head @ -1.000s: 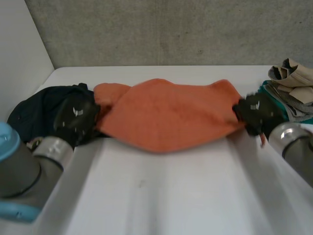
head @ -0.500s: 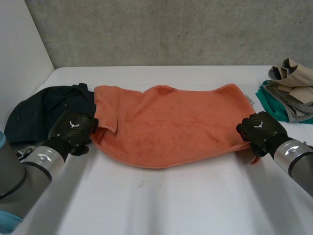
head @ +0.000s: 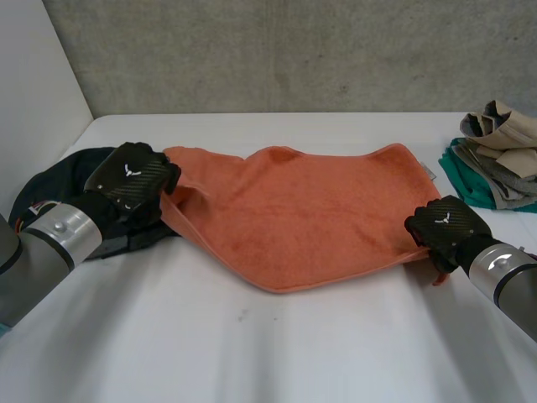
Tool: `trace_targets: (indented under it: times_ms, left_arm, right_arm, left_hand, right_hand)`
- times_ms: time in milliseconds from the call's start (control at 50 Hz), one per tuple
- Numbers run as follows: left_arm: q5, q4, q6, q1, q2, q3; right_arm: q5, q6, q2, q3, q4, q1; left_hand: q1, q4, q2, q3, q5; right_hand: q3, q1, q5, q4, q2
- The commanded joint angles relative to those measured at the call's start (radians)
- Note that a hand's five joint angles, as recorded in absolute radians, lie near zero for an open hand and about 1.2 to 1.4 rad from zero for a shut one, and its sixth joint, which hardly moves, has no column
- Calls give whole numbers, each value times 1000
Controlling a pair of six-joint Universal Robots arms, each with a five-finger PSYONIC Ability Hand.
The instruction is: Fold the laundry.
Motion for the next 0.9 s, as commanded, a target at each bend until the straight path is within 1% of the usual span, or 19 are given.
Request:
trace_targets:
  times_ms: [20, 40, 60, 180, 220, 240, 280, 320, 360, 420, 480, 620, 700, 720, 780, 800, 900]
  left_arm:
    - [-1, -67, 2, 1, 36, -20]
    - [1, -76, 2, 1, 44, -20]
    - [1, -88, 2, 1, 52, -19]
    - [8, -104, 2, 4, 61, 9]
    - [24, -108, 4, 1, 56, 30]
    - [30, -113, 2, -1, 53, 38]
    - [47, -122, 4, -4, 47, 58]
    - [53, -127, 4, -4, 43, 69]
    - [54, -121, 4, -4, 23, 84]
    - [56, -118, 4, -5, -15, 119]
    - [56, -124, 5, -13, -52, 159]
    - [56, -164, 28, -79, -198, 271]
    - [54, -225, 110, -90, -279, 349]
    - [54, -261, 154, -91, -316, 386]
    - [51, -321, 231, -97, -371, 443]
    - [48, -370, 286, -108, -405, 482]
    - [36, -510, 446, -157, -514, 616]
  right_arm:
    - [-1, 0, 1, 0, -1, 3]
    - [1, 0, 1, 0, -2, 5]
    - [1, 0, 1, 0, -2, 5]
    - [1, 0, 1, 2, -2, 5]
    - [-1, 0, 1, 3, -4, 2]
    - [-1, 0, 1, 2, -4, 0]
    - [-1, 0, 1, 2, -4, -1]
    - [-1, 0, 1, 2, -4, -1]
    - [-1, -2, 1, 2, -4, 0]
    - [1, -3, 1, 2, -2, -1]
    - [-1, -3, 1, 2, -2, -1]
    - [1, -2, 3, 5, -2, -1]
    - [-1, -3, 5, 3, -4, -1]
    - [1, -3, 9, 3, -4, -1]
    - [1, -3, 12, 3, -4, -3]
    - [1, -3, 12, 3, -4, -3]
    - [1, -7, 17, 3, -4, -3]
  left_hand:
    - [-57, -92, -91, -92, -91]
    - [-104, -139, -137, -139, -138]
    - [-223, -258, -257, -259, -257]
    - [-283, -318, -317, -318, -317]
    - [-213, -248, -247, -248, -247]
    - [-70, -105, -104, -106, -104]
    - [366, 331, 332, 331, 332]
    - [372, 336, 338, 336, 338]
    - [179, 144, 145, 144, 145]
    - [-483, -519, -517, -519, -517]
    - [-483, -518, -517, -518, -517]
    - [-506, -541, -540, -542, -540]
    - [-503, -539, -537, -539, -537]
    - [-503, -539, -537, -539, -537]
    - [-500, -536, -534, -536, -534]
    - [-495, -530, -528, -530, -529]
    - [-489, -524, -523, -524, -523]
  right_hand:
    - [200, 259, 199, 194, 210]
    - [200, 259, 199, 194, 210]
    - [200, 259, 199, 194, 210]
    - [200, 259, 199, 194, 210]
    - [200, 259, 199, 194, 210]
    - [200, 259, 199, 194, 210]
    - [200, 259, 199, 194, 210]
    - [200, 259, 199, 194, 210]
    - [200, 259, 199, 194, 210]
    - [200, 259, 199, 194, 210]
    - [200, 259, 199, 194, 210]
    - [200, 259, 199, 194, 210]
    - [200, 259, 199, 194, 210]
    - [200, 259, 199, 194, 210]
    - [200, 259, 199, 194, 210]
    - [200, 259, 199, 194, 210]
    - [200, 259, 199, 194, 210]
